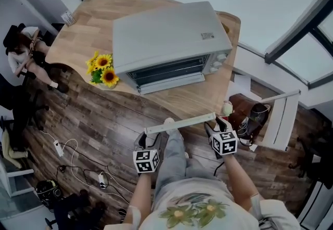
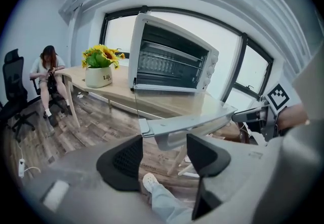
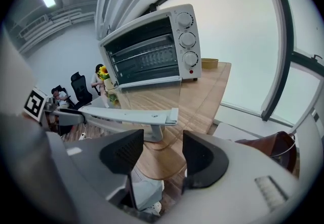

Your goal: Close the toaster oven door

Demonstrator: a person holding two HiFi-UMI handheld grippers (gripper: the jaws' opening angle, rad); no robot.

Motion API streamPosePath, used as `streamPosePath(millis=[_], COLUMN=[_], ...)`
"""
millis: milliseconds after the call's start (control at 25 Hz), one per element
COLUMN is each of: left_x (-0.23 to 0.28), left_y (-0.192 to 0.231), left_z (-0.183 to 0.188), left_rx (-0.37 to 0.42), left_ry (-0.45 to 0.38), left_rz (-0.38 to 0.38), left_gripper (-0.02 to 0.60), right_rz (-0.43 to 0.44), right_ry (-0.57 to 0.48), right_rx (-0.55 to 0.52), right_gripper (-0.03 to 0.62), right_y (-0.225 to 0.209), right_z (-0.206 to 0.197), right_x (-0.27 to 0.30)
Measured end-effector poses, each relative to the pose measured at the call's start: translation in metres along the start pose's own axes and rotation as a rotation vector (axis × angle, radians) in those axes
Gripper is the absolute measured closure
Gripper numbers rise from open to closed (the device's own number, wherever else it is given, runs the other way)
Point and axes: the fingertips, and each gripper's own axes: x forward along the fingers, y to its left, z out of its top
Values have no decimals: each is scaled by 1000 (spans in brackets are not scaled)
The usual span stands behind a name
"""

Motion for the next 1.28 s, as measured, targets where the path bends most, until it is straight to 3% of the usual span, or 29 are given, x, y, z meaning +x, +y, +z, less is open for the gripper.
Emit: streamPosePath(millis=[160,520,680,1280], left_x=[5,7,7,4], left_y=[4,12,12,8], left_z=[-2,1,0,6], left_rx=[-20,-40,-30,-37], left_ry=[-3,-24,-27,-50], left_rz=[23,56,57,59], left_gripper=[314,428,433,466], right_rz=[6,25,27,24], right_ry=[3,-6,-31,-51], right_rx=[-9,1,-6,4], right_gripper=[368,439,493,508], right_y=[1,6,10,10], right_z=[1,2,4,9], right_x=[7,13,13,8])
